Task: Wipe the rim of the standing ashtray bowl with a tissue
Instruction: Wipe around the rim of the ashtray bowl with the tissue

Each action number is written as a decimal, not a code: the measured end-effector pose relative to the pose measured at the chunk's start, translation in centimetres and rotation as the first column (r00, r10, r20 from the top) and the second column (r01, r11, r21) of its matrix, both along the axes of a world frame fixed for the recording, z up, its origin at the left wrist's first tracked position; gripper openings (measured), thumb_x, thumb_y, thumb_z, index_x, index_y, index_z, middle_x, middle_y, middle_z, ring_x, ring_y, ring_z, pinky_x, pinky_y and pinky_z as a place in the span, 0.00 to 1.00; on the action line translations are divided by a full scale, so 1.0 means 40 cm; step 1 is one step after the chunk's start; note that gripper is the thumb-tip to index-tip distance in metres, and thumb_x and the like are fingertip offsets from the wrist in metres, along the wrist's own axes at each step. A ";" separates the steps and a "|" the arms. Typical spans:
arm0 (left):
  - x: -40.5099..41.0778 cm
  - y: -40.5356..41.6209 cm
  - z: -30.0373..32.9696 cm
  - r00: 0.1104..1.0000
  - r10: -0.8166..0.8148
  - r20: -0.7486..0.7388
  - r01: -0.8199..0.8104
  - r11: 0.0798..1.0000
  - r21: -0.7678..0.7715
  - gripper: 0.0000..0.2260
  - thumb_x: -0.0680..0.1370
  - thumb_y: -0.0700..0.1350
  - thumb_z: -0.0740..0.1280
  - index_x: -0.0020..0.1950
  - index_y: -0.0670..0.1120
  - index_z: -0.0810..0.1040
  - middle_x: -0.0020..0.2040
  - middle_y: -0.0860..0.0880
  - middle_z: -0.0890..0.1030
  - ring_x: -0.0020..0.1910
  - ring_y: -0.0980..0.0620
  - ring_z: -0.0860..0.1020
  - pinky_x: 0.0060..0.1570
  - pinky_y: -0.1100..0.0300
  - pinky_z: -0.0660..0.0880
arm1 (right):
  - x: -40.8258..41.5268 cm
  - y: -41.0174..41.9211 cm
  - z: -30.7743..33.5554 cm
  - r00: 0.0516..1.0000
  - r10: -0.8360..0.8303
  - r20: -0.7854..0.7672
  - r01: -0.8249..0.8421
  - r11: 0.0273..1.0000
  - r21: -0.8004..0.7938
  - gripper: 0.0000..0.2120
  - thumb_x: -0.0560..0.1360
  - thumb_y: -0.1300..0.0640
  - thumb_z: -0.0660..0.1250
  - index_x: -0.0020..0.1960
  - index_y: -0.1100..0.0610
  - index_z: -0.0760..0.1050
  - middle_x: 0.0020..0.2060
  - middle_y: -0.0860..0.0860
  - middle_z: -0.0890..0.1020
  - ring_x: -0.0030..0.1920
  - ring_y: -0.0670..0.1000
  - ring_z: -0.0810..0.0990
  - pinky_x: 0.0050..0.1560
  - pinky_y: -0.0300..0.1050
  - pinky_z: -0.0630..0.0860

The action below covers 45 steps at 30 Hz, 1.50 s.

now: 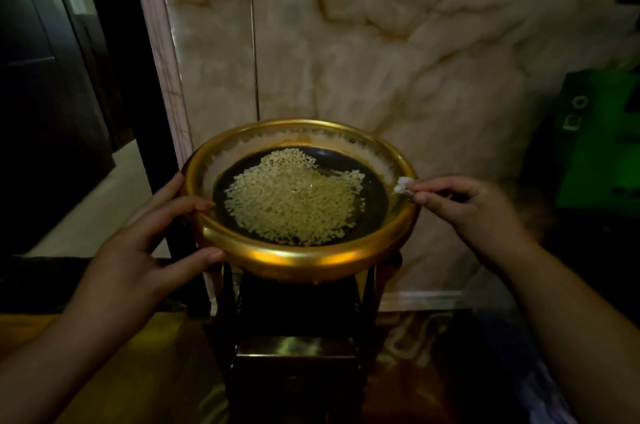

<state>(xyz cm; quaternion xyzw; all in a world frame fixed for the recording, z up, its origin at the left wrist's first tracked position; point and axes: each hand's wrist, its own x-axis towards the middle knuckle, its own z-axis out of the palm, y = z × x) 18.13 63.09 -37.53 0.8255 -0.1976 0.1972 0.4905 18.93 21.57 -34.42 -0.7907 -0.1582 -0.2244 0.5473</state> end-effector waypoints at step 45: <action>-0.019 -0.015 0.021 0.999 0.001 -0.040 -0.002 0.999 -0.032 0.27 0.60 0.59 0.76 0.59 0.66 0.81 0.77 0.66 0.65 0.74 0.69 0.63 0.73 0.56 0.62 | 0.042 0.014 0.056 0.930 0.015 -0.366 0.086 0.962 0.259 0.13 0.65 0.47 0.74 0.48 0.49 0.87 0.43 0.51 0.82 0.43 0.51 0.71 0.44 0.46 0.67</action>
